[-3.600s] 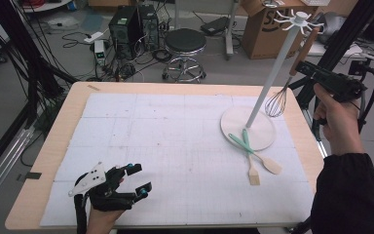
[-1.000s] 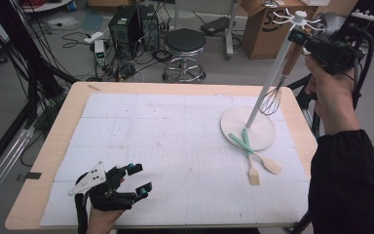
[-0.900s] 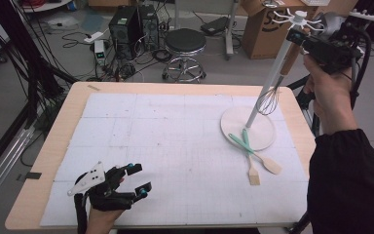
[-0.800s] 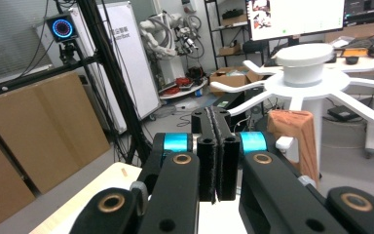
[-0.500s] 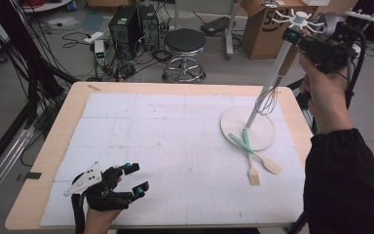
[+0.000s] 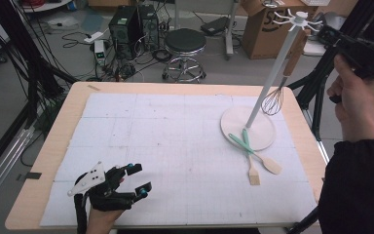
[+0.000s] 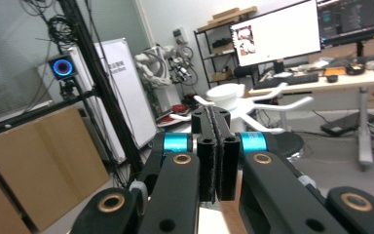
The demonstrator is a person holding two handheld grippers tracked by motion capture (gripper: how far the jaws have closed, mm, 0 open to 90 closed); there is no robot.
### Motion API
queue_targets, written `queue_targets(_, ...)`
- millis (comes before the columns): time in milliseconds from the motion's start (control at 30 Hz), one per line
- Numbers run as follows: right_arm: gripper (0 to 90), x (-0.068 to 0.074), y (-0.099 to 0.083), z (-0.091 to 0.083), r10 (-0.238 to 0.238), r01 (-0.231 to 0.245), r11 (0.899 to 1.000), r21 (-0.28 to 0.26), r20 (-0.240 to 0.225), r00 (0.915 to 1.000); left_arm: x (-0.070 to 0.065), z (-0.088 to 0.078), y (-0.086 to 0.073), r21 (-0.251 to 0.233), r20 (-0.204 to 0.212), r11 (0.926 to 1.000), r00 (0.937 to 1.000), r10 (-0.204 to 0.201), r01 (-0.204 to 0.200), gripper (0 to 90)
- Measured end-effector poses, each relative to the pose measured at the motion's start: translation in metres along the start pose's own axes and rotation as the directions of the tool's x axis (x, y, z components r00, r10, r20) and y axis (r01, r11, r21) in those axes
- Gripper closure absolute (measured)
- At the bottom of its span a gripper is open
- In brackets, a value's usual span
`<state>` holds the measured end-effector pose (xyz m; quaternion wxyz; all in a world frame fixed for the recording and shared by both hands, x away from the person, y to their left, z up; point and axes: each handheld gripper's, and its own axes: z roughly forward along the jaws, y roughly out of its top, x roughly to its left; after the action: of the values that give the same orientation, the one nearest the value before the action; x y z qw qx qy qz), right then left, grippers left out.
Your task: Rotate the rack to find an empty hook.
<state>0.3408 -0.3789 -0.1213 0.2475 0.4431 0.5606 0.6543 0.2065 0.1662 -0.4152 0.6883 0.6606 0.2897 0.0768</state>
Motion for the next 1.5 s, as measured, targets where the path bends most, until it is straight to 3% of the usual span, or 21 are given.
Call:
queue_targets(200,89.8,-0.004,-0.003,0.007,-0.011,0.01,1.0,0.017,0.032,0.9994,0.0,0.0,0.0,0.0,-0.002,1.0,1.0,-0.001,0.001,25.4)
queue_targets(567,89.8,0.005,-0.012,0.025,-0.002,0.003,0.999,0.05,-0.01,0.9999,0.001,-0.003,0.0,-0.008,-0.004,1.0,1.0,0.002,-0.002,25.4)
queue_targets(1033,89.8,0.028,-0.019,0.051,-0.003,0.008,0.997,0.075,-0.067,0.9977,0.003,-0.006,0.0,-0.015,-0.006,0.9999,1.0,-0.004,0.004,25.4)
queue_targets(1500,89.8,0.026,-0.019,0.057,0.003,0.003,0.997,0.081,-0.072,0.9974,0.002,-0.003,0.0,-0.008,-0.008,0.9999,0.9999,-0.008,0.008,25.5)
